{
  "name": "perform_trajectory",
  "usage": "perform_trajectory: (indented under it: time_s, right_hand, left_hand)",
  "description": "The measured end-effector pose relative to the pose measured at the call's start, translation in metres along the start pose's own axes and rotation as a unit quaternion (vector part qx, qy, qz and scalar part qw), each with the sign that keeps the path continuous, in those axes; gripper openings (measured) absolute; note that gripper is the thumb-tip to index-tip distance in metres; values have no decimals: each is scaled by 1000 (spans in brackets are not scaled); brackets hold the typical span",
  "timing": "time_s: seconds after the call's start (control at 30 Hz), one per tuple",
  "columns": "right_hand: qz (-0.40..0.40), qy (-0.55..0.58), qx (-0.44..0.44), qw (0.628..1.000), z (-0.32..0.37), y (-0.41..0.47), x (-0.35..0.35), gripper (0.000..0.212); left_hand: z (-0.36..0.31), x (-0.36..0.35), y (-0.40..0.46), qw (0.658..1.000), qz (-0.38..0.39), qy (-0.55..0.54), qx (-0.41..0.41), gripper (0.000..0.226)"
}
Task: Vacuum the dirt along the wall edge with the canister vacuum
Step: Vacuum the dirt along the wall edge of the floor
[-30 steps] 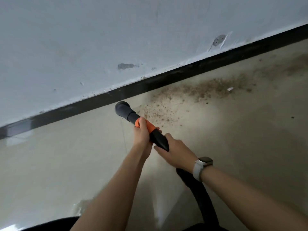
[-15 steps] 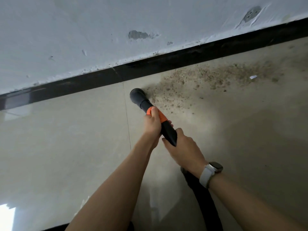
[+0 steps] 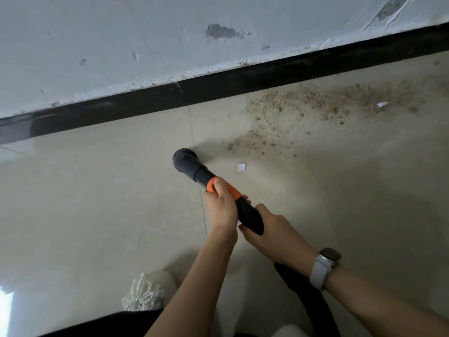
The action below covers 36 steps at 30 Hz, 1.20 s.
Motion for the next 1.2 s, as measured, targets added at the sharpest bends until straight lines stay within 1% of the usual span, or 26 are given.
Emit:
perform_trajectory:
  time_s: [0.13, 0.23, 0.33, 0.4, 0.47, 0.5, 0.6, 0.67, 0.77, 0.9, 1.03, 1.1, 1.2]
  right_hand:
    - [46, -32, -3, 998, -2, -11, -21, 25]
    - [67, -33, -8, 997, -5, -24, -32, 26]
    - [89, -35, 4, 995, -10, -37, -40, 26]
    - [94, -30, 6, 995, -20, -47, -42, 24]
    - [74, -26, -11, 997, -39, -60, -35, 24]
    - [52, -23, -29, 998, -50, -68, -27, 24]
    - [-23, 18, -82, 996, -83, -90, 0, 22]
    - [-64, 52, -107, 991, -97, -98, 15, 24]
    - [-76, 72, -106, 989, -93, -98, 14, 26]
    - [-92, 40, -78, 992, -70, -83, 7, 27]
    - [-78, 24, -51, 995, -54, -62, 8, 29]
    - [-77, 25, -59, 995, -55, -59, 10, 28]
    - [-100, 37, -83, 991, -67, -69, 14, 26]
  left_hand:
    - [19, 24, -12, 999, -14, -18, 25, 22]
    - [31, 35, -27, 999, -21, -24, 43, 21]
    - [47, 46, -39, 996, -33, -38, 69, 19]
    - [60, 46, -49, 995, -33, -27, 86, 18]
    - [72, 37, -59, 995, -19, 1, 98, 15]
    - [77, 26, -63, 995, 1, 17, 103, 17]
    - [86, -20, -78, 987, 85, 81, 114, 33]
    - [87, -46, -83, 980, 123, 119, 98, 32]
    - [79, -50, -78, 978, 124, 158, 63, 28]
    - [66, -32, -59, 972, 117, 201, 26, 30]
    - [59, -27, -43, 973, 101, 204, 23, 27]
    - [60, -31, -44, 973, 106, 203, 23, 26]
    - [68, -40, -54, 969, 128, 210, 28, 27]
Point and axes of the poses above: each hand's wrist, its own y-axis towards the middle knuckle, its own x-axis out of the back of the hand, z = x × y, the point moved 10 cm from there along y, towards the middle knuckle, and after that the axes turned 1 degree about y, right-handed, at the moved point
